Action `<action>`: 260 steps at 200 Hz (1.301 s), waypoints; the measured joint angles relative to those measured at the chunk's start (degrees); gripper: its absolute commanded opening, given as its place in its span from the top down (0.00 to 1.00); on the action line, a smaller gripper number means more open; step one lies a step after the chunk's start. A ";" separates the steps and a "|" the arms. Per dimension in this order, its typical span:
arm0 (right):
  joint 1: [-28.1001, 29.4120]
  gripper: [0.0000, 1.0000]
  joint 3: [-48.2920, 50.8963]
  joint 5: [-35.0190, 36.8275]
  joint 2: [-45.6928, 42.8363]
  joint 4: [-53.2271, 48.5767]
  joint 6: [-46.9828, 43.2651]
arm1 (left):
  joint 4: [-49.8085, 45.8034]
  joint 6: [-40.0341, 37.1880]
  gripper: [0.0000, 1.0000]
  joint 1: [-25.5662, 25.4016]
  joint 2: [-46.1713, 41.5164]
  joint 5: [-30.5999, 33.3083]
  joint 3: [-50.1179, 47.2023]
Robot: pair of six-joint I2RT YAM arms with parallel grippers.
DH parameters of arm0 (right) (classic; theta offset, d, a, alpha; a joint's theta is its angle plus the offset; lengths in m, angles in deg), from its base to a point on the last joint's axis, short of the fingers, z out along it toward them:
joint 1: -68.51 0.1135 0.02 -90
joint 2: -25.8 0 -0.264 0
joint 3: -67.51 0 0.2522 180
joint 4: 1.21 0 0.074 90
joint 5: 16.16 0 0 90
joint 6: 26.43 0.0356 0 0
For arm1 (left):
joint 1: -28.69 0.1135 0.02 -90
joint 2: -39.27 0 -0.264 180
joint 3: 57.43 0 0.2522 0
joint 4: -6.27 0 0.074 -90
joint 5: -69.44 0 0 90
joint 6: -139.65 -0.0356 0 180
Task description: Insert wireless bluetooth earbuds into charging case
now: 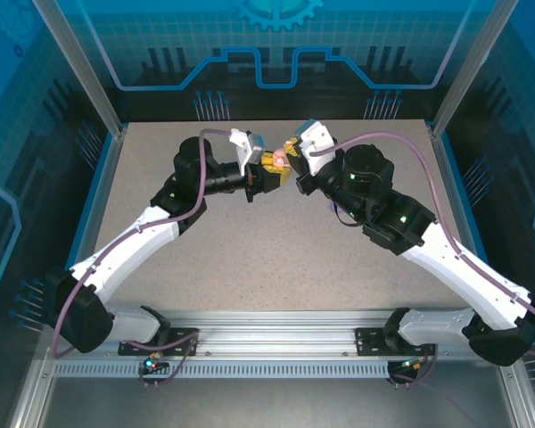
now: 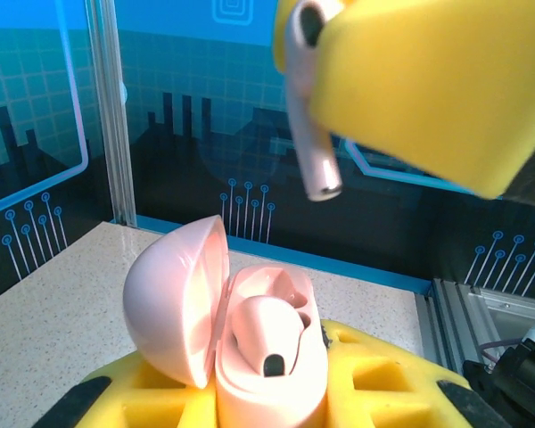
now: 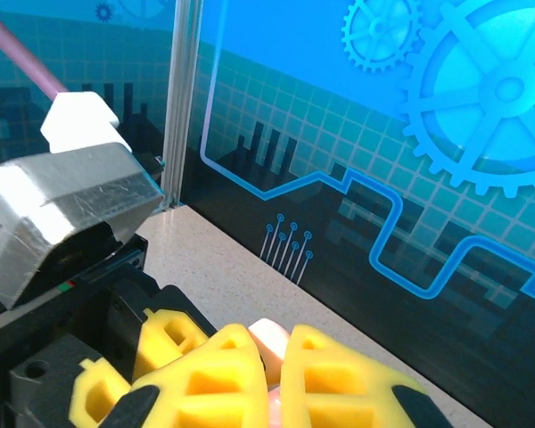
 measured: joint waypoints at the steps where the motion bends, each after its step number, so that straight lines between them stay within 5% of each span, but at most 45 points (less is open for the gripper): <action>1: 0.04 0.93 0.02 0.13 0.00 0.02 -0.15 | -0.02 0.00 1.00 0.00 0.00 0.00 0.02; 260: 0.55 0.92 4.70 2.54 -0.39 0.31 -2.38 | -0.81 0.02 1.00 0.00 0.63 -0.15 0.70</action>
